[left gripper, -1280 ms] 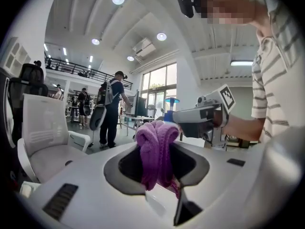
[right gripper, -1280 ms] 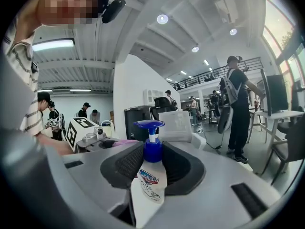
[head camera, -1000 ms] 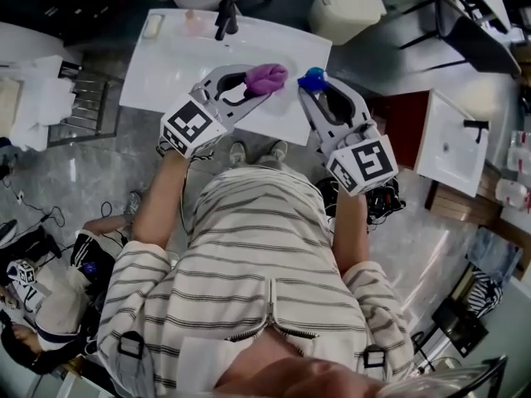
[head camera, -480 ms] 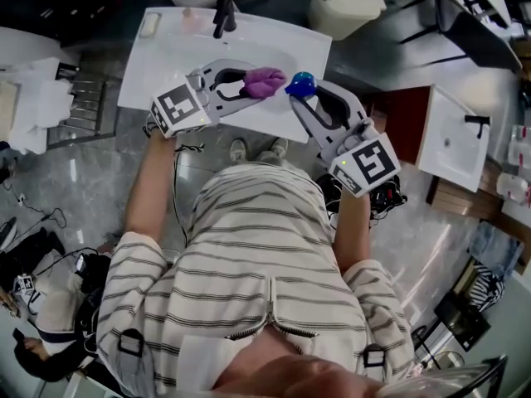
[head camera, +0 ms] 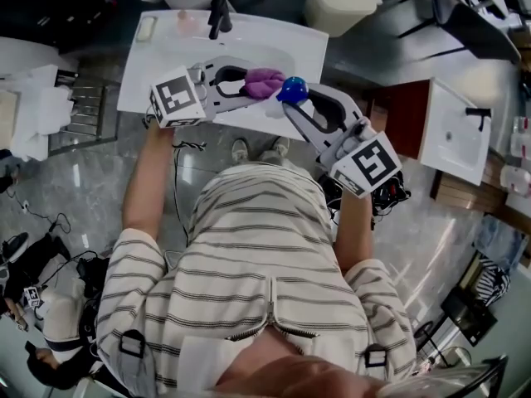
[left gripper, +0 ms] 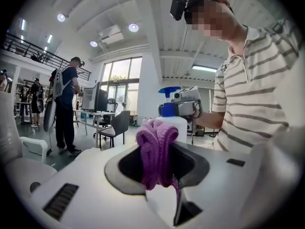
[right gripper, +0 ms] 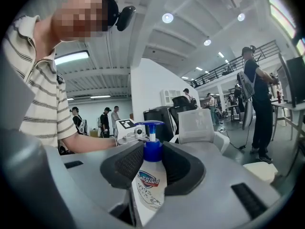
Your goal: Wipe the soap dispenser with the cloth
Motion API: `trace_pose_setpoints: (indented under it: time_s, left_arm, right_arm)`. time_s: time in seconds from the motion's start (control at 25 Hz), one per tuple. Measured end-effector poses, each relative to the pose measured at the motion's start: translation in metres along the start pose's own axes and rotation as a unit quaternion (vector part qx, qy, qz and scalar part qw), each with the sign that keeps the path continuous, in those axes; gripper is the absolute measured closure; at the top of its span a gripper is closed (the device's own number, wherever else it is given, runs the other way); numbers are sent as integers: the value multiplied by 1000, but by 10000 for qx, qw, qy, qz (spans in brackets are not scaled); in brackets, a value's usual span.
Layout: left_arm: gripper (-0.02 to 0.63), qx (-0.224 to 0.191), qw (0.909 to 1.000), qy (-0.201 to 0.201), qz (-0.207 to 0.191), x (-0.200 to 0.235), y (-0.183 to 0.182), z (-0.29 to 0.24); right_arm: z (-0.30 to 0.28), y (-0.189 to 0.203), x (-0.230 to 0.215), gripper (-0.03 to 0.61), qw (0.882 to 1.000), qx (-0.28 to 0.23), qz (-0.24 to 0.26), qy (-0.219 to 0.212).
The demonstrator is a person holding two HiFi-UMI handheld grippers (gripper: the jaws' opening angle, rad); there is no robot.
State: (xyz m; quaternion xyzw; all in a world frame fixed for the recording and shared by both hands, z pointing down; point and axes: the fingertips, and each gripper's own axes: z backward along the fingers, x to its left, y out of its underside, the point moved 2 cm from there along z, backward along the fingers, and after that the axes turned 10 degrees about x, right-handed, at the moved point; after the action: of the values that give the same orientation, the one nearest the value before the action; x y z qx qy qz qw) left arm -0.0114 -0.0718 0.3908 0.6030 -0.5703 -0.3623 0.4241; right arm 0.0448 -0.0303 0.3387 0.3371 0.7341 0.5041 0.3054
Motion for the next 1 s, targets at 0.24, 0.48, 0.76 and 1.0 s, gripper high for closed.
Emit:
trace_pose_setpoints:
  time_s: [0.24,0.48,0.76,1.0]
  left_arm:
    - [483,-1,9999,132,82,4,3,-10]
    - [483,-23,9995,231,225,1,9,-20]
    - [483,100,9991,235,330,0,22,-23]
    - [483,154,9989,180,407,-5,27,-21]
  right_arm:
    - [0,-3,0,443,10000,-54,-9,-71]
    - [0,-5,6,443,9999,-24,14,-112]
    - [0,-7,5,443,9998,-143,-78,-124]
    - [4,-9,3,443,9996,-239,-156,-76]
